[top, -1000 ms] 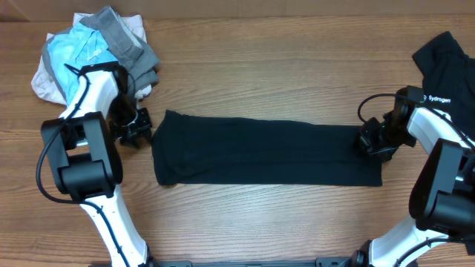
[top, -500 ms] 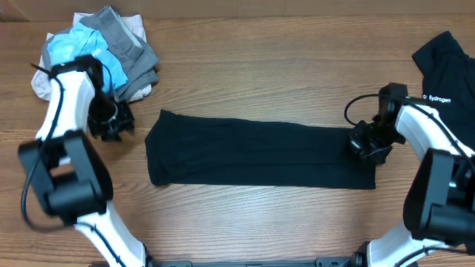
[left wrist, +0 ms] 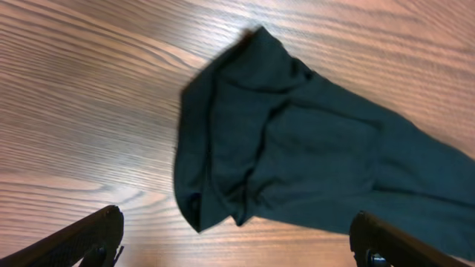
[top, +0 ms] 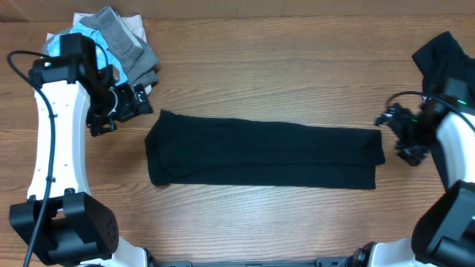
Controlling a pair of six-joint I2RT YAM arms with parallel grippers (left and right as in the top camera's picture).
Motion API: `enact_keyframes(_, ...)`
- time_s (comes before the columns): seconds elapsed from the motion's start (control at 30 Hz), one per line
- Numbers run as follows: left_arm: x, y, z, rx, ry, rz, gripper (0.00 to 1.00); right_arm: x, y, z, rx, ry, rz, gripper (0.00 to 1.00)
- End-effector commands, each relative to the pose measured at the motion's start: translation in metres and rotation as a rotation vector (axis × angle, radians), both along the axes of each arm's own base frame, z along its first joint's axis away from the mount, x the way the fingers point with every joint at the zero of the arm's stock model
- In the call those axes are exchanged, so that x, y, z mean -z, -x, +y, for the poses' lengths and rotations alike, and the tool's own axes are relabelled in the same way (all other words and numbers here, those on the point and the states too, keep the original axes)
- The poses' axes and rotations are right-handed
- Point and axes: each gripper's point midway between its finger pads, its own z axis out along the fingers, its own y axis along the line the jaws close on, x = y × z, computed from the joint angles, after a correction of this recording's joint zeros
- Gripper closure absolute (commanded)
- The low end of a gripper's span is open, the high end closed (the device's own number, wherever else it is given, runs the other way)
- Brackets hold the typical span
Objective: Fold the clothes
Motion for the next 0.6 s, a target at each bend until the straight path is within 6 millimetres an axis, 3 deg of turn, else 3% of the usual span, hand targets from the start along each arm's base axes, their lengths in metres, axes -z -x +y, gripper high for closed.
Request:
enact_keyframes(0.0,0.002,0.001,-0.017,0.039,0.038,0.009,0.00,-0.007,-0.002,-0.004,-0.058,-0.092,-0.097,0.00)
enact_keyframes(0.1,0.002,0.001,-0.023,0.057,0.038,0.010,0.00,0.000,0.003,-0.009,-0.052,-0.129,-0.122,0.00)
enact_keyframes(0.57,0.007,0.020,-0.038,0.096,0.056,0.086,0.00,0.035,0.019,0.008,-0.106,-0.206,-0.166,0.00)
